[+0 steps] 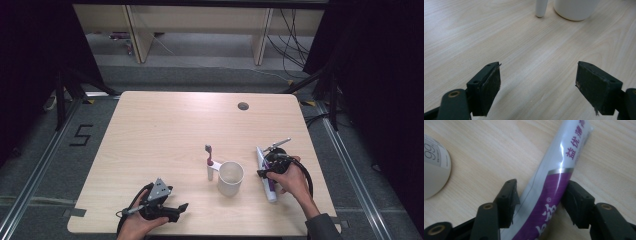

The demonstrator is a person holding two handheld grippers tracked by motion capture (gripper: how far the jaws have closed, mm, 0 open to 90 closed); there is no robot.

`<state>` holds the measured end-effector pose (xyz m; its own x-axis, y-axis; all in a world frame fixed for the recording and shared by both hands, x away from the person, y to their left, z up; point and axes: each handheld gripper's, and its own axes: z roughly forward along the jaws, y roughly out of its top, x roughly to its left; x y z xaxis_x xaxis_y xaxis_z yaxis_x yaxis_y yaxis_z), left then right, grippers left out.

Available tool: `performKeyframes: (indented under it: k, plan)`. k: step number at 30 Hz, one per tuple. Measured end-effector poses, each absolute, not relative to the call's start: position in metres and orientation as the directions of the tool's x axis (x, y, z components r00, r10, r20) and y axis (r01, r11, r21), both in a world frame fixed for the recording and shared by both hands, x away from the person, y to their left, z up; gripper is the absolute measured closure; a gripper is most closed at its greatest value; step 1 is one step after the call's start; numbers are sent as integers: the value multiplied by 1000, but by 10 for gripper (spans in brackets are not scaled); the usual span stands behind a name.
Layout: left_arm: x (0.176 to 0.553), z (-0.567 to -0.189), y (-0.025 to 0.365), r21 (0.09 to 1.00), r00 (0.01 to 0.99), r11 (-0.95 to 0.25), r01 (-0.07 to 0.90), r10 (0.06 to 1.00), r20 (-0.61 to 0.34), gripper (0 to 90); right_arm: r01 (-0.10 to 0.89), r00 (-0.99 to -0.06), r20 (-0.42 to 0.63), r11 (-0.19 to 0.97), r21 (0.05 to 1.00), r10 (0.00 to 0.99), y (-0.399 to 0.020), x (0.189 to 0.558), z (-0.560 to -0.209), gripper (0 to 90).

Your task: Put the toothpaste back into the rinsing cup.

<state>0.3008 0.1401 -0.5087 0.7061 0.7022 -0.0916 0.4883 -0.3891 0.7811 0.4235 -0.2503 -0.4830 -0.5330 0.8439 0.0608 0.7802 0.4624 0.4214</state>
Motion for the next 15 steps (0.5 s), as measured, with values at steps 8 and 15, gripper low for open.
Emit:
performKeyframes:
  k: [8, 15]
  plan:
    - [301, -510, 140, 776, 718, -408, 480, 692, -81, 195, 762, -595, 37, 549, 344, 803, -253, 427, -478, 603]
    - [300, -511, 139, 777, 720, -405, 482, 688, -87, 195, 746, -639, 15, 614, 258, 769, -247, 430, -473, 617]
